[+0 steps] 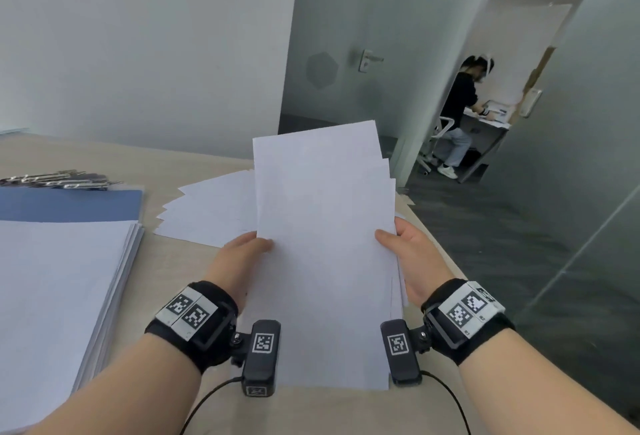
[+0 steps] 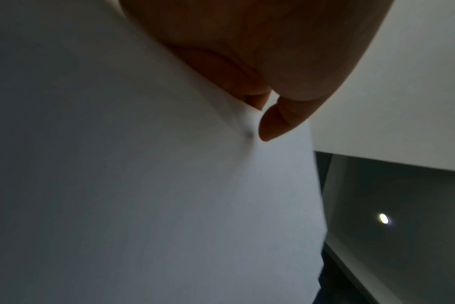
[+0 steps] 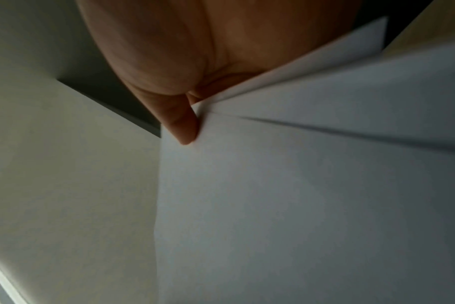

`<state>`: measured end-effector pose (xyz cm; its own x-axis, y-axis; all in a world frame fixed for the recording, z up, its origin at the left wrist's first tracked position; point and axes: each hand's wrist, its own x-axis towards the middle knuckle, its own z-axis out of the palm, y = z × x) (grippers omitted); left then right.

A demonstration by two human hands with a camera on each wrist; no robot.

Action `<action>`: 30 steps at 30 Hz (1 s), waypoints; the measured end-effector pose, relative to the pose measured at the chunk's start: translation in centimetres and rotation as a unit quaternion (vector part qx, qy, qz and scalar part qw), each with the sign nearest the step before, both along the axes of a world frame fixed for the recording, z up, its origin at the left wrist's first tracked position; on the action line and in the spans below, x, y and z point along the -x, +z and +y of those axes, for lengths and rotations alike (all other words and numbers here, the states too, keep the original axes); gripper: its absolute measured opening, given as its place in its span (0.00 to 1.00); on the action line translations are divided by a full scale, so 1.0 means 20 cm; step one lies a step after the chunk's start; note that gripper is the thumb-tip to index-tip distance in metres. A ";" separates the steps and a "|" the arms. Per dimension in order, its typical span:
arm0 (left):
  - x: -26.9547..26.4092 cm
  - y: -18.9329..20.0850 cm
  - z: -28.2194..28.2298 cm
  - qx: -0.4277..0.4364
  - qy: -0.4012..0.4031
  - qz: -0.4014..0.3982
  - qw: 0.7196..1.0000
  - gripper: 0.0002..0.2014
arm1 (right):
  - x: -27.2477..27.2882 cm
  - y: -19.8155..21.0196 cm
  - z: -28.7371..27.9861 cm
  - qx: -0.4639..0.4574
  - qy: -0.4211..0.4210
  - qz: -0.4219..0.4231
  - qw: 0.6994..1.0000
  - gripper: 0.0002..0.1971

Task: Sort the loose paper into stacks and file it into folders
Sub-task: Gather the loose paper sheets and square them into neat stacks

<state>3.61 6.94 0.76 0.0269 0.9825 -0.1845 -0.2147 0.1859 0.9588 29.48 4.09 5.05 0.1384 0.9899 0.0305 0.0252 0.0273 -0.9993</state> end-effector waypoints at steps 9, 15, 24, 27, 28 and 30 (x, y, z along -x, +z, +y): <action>0.04 0.28 -0.23 -0.191 0.024 0.028 0.981 0.07 | 0.13 0.14 -0.27 -0.093 -0.024 0.051 0.994 0.09; 0.07 0.25 -0.33 -0.199 -0.018 0.034 0.979 0.22 | 0.17 0.06 -0.39 -0.104 -0.010 0.055 0.993 0.09; 0.06 0.26 -0.34 -0.223 -0.024 0.064 0.972 0.25 | 0.15 0.03 -0.40 -0.131 -0.003 0.069 0.989 0.10; 0.06 0.20 -0.33 -0.191 -0.034 0.080 0.978 0.24 | 0.14 -0.06 -0.39 -0.095 0.003 0.051 0.994 0.10; 0.06 0.17 -0.33 -0.175 -0.036 0.085 0.980 0.23 | 0.13 -0.09 -0.39 -0.076 0.007 0.034 0.997 0.10; 0.07 0.11 -0.32 -0.139 -0.037 0.086 0.986 0.22 | 0.13 -0.16 -0.39 -0.037 0.020 -0.006 0.999 0.11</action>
